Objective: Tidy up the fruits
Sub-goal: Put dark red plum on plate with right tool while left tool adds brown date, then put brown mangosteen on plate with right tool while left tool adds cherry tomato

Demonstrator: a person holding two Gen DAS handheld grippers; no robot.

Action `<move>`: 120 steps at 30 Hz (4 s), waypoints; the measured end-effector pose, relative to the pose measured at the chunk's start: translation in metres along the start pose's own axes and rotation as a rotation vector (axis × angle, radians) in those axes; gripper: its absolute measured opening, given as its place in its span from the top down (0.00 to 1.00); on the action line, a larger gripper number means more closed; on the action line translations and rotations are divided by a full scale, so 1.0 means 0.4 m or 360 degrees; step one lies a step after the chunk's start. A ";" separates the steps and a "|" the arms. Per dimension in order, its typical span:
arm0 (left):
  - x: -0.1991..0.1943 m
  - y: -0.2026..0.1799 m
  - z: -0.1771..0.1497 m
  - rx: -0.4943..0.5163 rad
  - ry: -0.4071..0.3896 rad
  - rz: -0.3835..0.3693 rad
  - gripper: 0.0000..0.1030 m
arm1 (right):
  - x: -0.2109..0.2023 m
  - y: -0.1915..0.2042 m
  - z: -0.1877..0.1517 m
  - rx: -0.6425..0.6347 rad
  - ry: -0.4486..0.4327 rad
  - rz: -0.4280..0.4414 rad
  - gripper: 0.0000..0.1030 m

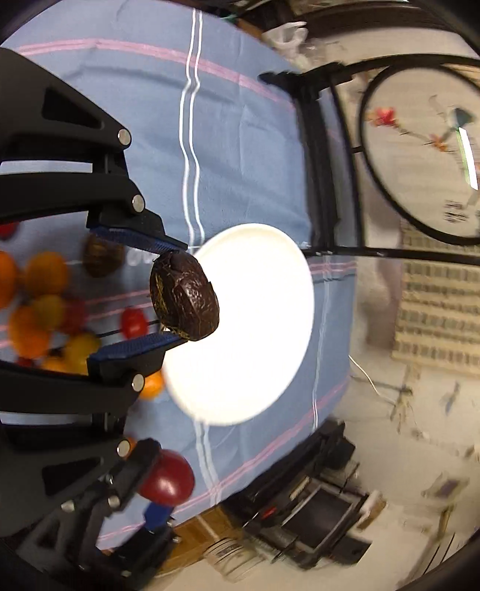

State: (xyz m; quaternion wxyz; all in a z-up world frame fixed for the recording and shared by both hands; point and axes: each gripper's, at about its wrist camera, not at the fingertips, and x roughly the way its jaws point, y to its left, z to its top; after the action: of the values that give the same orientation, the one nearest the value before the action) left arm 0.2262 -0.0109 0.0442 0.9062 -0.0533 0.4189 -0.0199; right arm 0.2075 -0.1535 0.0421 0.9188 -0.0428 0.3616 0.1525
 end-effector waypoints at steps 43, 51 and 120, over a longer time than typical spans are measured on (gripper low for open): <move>-0.089 0.229 -0.306 -0.0220 0.0058 0.0130 0.08 | -0.086 0.132 -0.256 -0.0114 0.0299 0.0346 0.31; -0.091 0.213 -0.331 -0.0124 -0.0009 0.0087 0.06 | -0.054 0.236 -0.314 -0.0276 0.0429 0.0281 0.46; 0.150 -0.002 0.067 -0.0030 -0.0034 -0.0038 0.73 | 0.141 -0.073 -0.009 0.0199 0.0033 0.0009 0.57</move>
State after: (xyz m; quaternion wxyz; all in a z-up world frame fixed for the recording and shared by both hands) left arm 0.2854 -0.0143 0.0160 0.9099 -0.0669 0.4086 -0.0263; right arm 0.2533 -0.1677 0.0005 0.9155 0.0143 0.3800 0.1317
